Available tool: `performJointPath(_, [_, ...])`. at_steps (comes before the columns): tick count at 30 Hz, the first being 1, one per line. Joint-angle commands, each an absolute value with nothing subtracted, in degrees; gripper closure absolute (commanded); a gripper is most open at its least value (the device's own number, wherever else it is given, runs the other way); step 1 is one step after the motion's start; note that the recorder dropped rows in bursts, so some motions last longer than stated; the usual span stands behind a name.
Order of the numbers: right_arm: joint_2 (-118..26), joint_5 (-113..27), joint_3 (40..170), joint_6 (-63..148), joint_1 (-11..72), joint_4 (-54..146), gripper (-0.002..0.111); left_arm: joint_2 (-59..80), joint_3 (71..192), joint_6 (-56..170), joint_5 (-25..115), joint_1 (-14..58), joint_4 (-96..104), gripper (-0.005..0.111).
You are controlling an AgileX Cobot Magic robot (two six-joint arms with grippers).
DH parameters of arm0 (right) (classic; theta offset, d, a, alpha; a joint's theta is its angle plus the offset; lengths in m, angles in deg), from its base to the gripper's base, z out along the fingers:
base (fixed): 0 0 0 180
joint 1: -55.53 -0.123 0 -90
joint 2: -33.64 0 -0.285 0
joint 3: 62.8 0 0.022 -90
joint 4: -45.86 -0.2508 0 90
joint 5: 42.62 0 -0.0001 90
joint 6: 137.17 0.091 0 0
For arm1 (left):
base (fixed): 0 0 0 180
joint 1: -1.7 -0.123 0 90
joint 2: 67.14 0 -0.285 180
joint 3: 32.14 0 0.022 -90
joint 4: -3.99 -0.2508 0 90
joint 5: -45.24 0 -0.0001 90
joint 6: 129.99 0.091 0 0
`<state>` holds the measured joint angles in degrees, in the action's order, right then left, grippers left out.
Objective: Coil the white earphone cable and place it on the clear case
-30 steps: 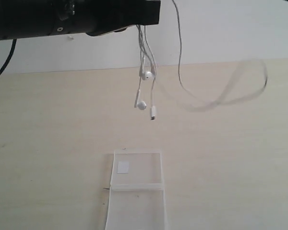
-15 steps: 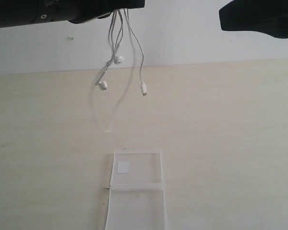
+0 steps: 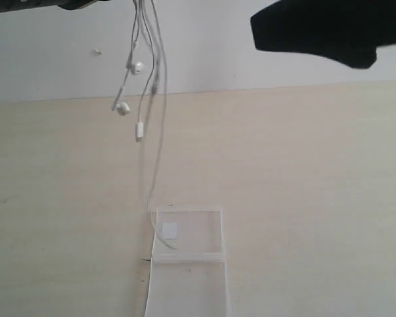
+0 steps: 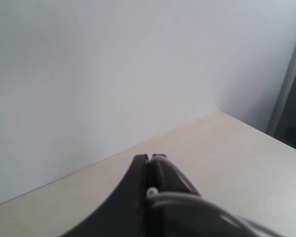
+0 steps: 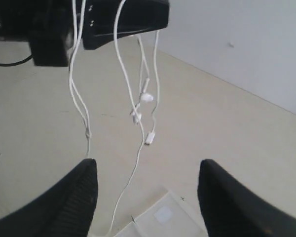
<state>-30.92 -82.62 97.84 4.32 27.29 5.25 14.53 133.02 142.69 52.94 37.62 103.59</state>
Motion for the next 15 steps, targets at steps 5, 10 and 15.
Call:
performJointPath(5, [-34.5,-80.4,91.0,-30.0,27.6,-19.7,0.050,14.0,133.4,145.7,52.4,37.0,103.9,0.107])
performJointPath(10, [-40.7,-77.4,90.0,-48.3,27.6,-34.9,0.050,14.1,133.4,143.6,41.4,27.8,103.9,0.107])
performJointPath(15, [-47.4,-77.4,90.0,-63.9,27.6,-49.0,0.050,16.2,133.4,143.8,29.3,18.1,103.9,0.107])
